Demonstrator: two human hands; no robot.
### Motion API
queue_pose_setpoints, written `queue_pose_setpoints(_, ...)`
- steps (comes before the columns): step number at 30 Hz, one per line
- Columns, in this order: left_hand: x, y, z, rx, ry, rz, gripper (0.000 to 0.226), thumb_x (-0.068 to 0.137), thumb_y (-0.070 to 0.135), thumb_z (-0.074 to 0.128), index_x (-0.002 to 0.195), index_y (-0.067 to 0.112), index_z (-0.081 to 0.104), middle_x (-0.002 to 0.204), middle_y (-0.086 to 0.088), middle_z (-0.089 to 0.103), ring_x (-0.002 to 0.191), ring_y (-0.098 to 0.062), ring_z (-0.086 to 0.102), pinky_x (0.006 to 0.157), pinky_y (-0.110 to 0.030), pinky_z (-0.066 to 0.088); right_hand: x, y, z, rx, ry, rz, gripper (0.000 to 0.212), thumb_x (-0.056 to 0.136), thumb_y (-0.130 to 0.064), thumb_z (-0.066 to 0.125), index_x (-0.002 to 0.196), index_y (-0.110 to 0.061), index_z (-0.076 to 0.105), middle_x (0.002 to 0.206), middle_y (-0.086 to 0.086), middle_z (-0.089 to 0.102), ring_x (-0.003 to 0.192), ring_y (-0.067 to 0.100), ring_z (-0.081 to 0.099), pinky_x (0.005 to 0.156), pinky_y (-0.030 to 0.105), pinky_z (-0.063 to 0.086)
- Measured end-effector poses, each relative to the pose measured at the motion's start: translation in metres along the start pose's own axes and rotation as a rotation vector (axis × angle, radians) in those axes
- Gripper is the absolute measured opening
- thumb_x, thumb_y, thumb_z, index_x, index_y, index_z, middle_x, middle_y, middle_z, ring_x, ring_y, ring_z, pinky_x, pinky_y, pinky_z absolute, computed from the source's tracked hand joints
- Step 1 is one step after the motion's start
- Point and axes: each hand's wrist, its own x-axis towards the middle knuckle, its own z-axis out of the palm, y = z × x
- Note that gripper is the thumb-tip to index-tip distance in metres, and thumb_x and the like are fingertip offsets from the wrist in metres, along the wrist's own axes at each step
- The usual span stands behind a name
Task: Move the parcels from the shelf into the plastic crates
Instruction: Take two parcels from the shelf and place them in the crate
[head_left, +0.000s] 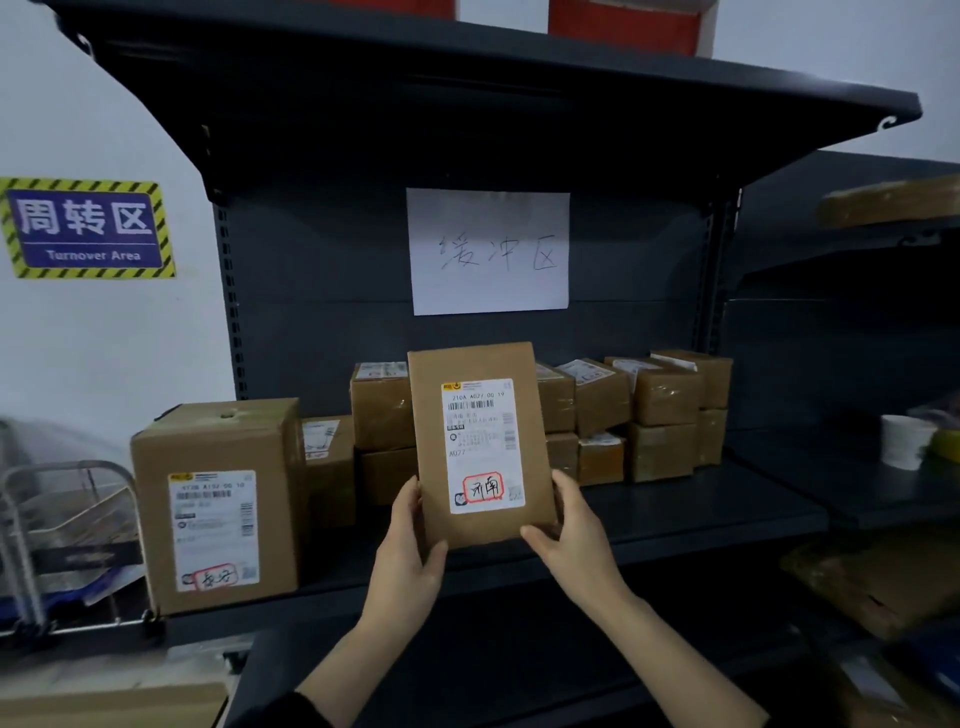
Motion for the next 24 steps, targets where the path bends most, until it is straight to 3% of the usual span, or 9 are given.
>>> queue_pose_setpoints(6, 0.014, -0.034, -0.003, 0.164, 0.067, -0.095, 0.082, 0.086, 0.000, 0.057, 0.148, 0.026, 0.011, 0.144, 0.005, 0.041, 0.132, -0.011, 0.040, 0.107, -0.030, 0.035, 0.024, 0.019, 0.045, -0.088, -0.019, 0.048, 0.075, 0.083, -0.010, 0.066, 0.144, -0.019, 0.023, 0.142, -0.001, 0.042, 0.131, 0.012, 0.039, 0.110, 0.032, 0.036)
queue_pose_setpoints(10, 0.022, -0.057, -0.001, 0.209, 0.107, -0.181, 0.081, 0.086, 0.001, 0.058, 0.148, 0.025, 0.011, 0.143, 0.001, 0.043, 0.130, -0.013, 0.043, 0.106, -0.029, 0.037, 0.040, 0.034, 0.069, -0.138, -0.077, 0.053, 0.076, 0.085, -0.014, 0.064, 0.146, -0.019, 0.018, 0.145, -0.002, 0.037, 0.132, 0.011, 0.039, 0.106, 0.026, 0.036)
queue_pose_setpoints(16, 0.034, -0.074, 0.001, 0.272, 0.127, -0.236, 0.077, 0.085, 0.004, 0.060, 0.146, 0.021, 0.015, 0.138, -0.003, 0.049, 0.124, -0.016, 0.050, 0.101, -0.030, 0.042, 0.057, 0.049, 0.086, -0.163, -0.125, 0.029, 0.071, 0.085, -0.014, 0.065, 0.143, -0.016, 0.024, 0.141, -0.001, 0.042, 0.126, 0.011, 0.045, 0.101, 0.022, 0.039)
queue_pose_setpoints(24, 0.036, -0.072, 0.003, 0.297, 0.221, -0.238, 0.093, 0.077, 0.017, 0.074, 0.147, 0.019, 0.013, 0.150, -0.003, 0.029, 0.139, -0.018, 0.028, 0.110, -0.036, 0.031, 0.064, 0.056, 0.075, -0.181, -0.182, -0.071, 0.079, 0.082, -0.026, 0.069, 0.145, -0.022, 0.021, 0.144, -0.004, 0.038, 0.130, 0.010, 0.039, 0.105, 0.028, 0.036)
